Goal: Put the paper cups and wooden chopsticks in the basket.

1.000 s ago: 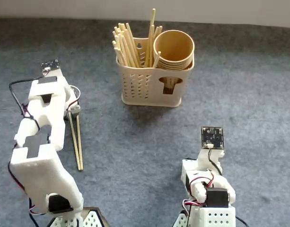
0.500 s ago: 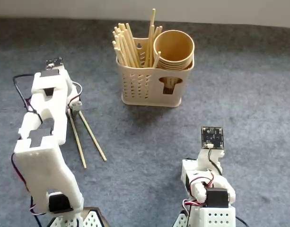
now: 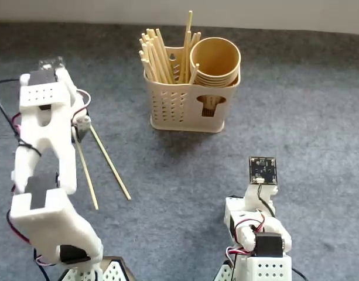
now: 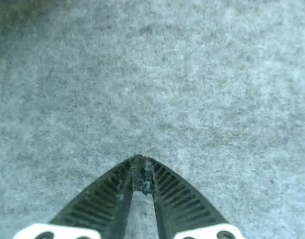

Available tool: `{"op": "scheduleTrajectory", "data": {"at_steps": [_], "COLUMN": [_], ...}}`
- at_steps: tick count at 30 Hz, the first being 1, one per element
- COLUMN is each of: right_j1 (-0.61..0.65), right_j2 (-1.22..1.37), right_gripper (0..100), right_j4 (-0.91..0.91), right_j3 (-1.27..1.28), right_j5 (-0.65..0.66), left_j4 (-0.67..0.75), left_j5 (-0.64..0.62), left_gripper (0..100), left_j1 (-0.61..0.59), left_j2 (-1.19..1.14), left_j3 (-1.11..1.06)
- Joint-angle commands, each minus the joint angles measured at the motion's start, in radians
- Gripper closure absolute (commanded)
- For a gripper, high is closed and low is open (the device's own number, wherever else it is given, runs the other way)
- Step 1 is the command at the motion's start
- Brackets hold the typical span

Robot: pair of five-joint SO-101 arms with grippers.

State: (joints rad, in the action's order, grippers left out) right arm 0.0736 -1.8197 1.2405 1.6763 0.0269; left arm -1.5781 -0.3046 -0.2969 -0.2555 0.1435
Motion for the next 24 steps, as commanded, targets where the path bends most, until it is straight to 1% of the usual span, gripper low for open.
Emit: {"op": "scheduleTrajectory", "data": {"at_steps": [1,5,9,19,24], "right_j1": [-0.012,-0.012,-0.012,-0.012,-0.012], "right_j2": [-0.015,-0.015,-0.015,-0.015,-0.015], "right_gripper": [99.3,99.3,99.3,99.3,99.3], "right_j4": [0.007,0.007,0.007,0.007,0.007], "right_j3": [0.153,0.153,0.153,0.153,0.153], "right_j5": [-0.006,-0.006,-0.006,-0.006,-0.006], "left_j4": [-0.012,-0.011,0.012,0.184,0.324], "left_j5": [-0.008,-0.012,-0.014,-0.014,-0.014], "left_gripper": [100,100,100,100,100], "left_j1": [0.021,0.088,0.147,0.263,0.314], "left_j2": [0.205,0.277,0.283,0.294,0.294], "left_j3": [0.087,0.156,0.263,0.489,0.593]}}
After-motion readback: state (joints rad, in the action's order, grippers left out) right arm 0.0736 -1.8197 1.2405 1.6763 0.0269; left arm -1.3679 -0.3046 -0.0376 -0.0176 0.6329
